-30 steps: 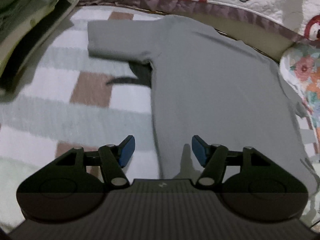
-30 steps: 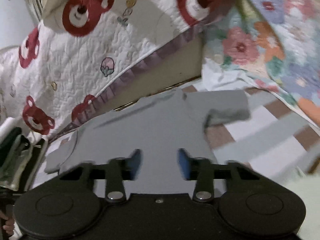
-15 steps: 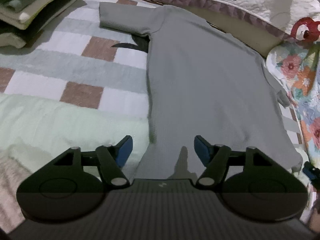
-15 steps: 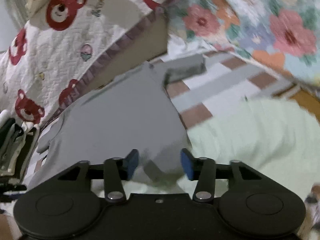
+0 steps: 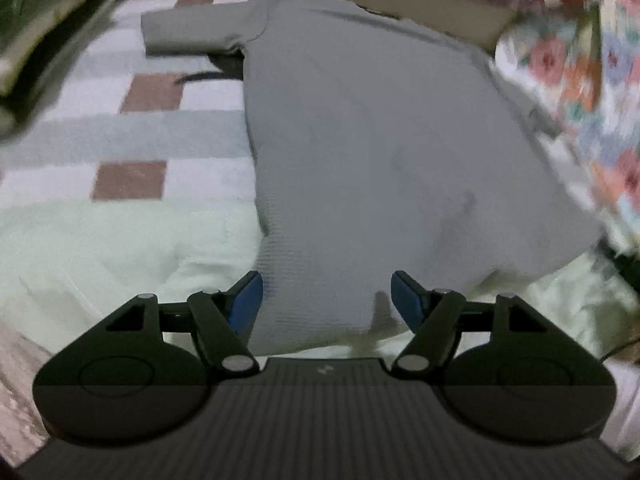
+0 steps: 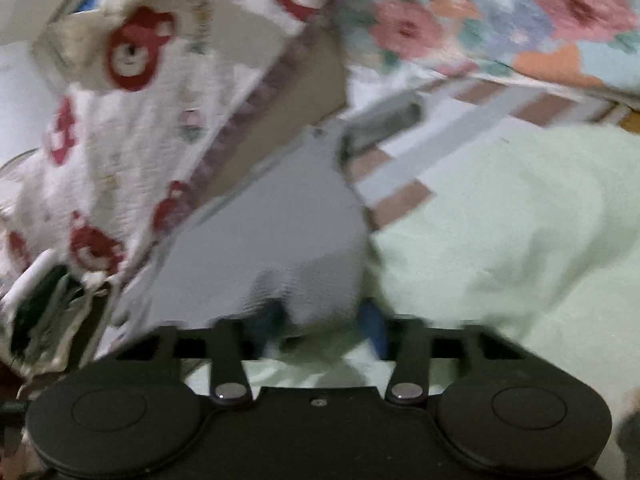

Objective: Fold clothes

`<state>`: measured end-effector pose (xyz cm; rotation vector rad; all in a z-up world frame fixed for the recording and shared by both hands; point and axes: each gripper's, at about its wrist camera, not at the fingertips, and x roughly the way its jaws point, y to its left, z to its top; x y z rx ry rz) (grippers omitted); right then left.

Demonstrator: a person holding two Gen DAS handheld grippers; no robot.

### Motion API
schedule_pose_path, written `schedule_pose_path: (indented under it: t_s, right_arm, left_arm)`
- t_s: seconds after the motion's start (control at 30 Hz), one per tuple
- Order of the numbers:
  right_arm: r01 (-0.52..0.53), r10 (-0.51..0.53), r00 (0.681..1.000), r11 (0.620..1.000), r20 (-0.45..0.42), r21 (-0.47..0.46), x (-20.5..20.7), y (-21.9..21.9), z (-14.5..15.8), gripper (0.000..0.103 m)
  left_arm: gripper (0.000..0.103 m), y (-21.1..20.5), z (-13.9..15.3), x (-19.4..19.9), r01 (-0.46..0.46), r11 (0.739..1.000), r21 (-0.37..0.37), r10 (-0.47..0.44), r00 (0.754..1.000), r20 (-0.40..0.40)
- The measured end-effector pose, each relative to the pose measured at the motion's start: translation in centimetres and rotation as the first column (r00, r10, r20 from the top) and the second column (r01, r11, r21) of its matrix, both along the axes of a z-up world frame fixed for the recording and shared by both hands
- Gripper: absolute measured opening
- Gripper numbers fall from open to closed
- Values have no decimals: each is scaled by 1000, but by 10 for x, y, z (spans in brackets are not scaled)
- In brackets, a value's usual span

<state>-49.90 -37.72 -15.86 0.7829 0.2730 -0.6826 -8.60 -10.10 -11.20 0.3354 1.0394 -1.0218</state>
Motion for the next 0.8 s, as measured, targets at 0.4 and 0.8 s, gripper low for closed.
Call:
schedule_pose_path:
  t_s: [0.4,0.8]
  right_arm:
    - [-143,130,988,973,-79,-183,27,-24,46,14]
    - [-104,76,945,992,-319,-71,94,-129,24,20]
  left_arm:
    - [4,-33,1,14,37,996,78,-39,999,28]
    - [13,-106,-13,66,-68,997,-19,71,983,167]
